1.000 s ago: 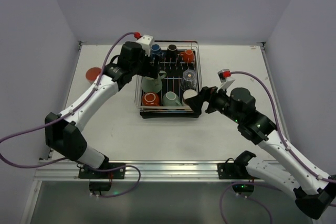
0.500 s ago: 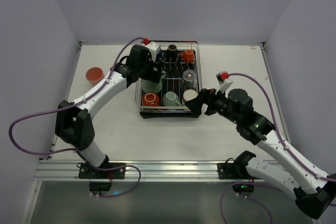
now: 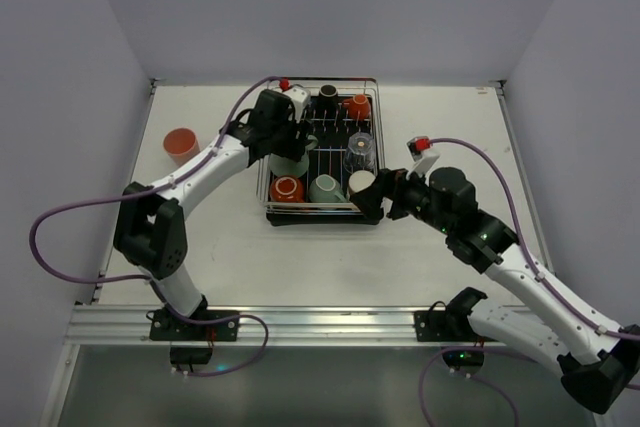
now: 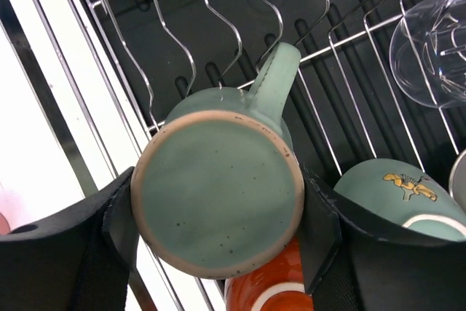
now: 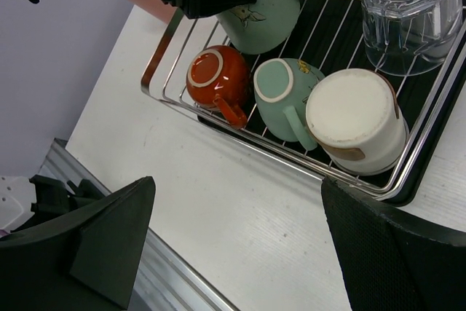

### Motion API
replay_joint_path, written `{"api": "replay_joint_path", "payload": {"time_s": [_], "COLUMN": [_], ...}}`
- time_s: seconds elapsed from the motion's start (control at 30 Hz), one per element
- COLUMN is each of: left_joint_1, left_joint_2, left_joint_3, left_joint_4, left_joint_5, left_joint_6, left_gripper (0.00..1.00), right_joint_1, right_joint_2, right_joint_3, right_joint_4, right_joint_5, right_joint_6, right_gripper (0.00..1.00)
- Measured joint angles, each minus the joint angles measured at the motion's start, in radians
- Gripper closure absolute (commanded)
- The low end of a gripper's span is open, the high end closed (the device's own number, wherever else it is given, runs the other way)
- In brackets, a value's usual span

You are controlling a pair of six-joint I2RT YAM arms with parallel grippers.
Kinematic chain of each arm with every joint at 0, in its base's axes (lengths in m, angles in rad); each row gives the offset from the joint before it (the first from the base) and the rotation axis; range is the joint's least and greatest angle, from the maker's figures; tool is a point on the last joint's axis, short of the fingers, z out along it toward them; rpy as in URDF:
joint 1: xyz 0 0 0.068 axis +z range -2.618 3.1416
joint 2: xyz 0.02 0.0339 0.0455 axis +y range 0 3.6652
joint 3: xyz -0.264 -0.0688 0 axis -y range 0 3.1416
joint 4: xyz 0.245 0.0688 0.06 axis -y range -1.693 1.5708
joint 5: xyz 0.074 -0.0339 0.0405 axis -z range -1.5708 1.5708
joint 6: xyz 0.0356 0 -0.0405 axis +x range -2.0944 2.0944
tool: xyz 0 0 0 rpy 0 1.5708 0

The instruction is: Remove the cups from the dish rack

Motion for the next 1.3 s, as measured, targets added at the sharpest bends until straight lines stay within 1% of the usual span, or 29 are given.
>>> {"api": "replay_joint_path", "payload": {"time_s": [0.03, 0.13, 0.33, 0.43, 0.53, 0.63, 0.77, 0.83, 0.93, 1.07, 1.13, 1.27, 1.3], "left_joint_1": [-0.002, -0.002, -0.003, -0.002, -0.002, 0.000, 0.001, 0.000, -0.001, -0.001, 0.000, 0.000, 0.000], "left_joint_2": [-0.003, -0.010, -0.083, -0.170, -0.300, -0.475, -0.675, -0.727, -0.756, -0.763, -0.765, -0.785, -0.793], "left_joint_3": [0.000, -0.004, -0.003, -0.003, -0.010, -0.092, -0.258, -0.333, -0.426, -0.510, -0.540, -0.608, -0.627], "left_joint_4": [0.000, -0.002, -0.019, -0.025, -0.007, 0.097, 0.277, 0.362, 0.466, 0.531, 0.577, 0.718, 0.753], "left_joint_5": [-0.005, -0.008, 0.000, -0.002, 0.004, 0.043, 0.152, 0.213, 0.284, 0.347, 0.374, 0.417, 0.424], "left_joint_6": [-0.002, -0.002, -0.023, -0.042, -0.088, -0.171, -0.335, -0.419, -0.523, -0.621, -0.668, -0.761, -0.780], "left_gripper": [0.83, 0.91, 0.98, 0.99, 0.99, 1.00, 1.00, 1.00, 1.00, 1.00, 1.00, 1.00, 1.00], "right_joint_1": [0.000, 0.000, 0.000, 0.000, 0.000, 0.000, -0.001, -0.001, -0.001, -0.001, -0.001, -0.004, -0.005], "right_joint_2": [0.002, 0.010, 0.068, 0.102, 0.123, 0.146, 0.201, 0.227, 0.246, 0.250, 0.253, 0.283, 0.294], "right_joint_3": [0.000, 0.000, 0.013, 0.019, 0.019, 0.026, 0.063, 0.080, 0.091, 0.094, 0.094, 0.094, 0.094], "right_joint_4": [0.001, 0.003, 0.058, 0.130, 0.220, 0.319, 0.422, 0.468, 0.522, 0.570, 0.594, 0.694, 0.726], "right_joint_5": [0.000, 0.000, -0.019, -0.051, -0.095, -0.139, -0.190, -0.215, -0.246, -0.279, -0.294, -0.363, -0.382], "right_joint_6": [0.000, 0.002, 0.039, 0.073, 0.116, 0.150, 0.184, 0.202, 0.223, 0.242, 0.254, 0.303, 0.323], "right_gripper": [0.01, 0.02, 0.03, 0.07, 0.10, 0.12, 0.12, 0.12, 0.11, 0.12, 0.16, 0.32, 0.41]}}
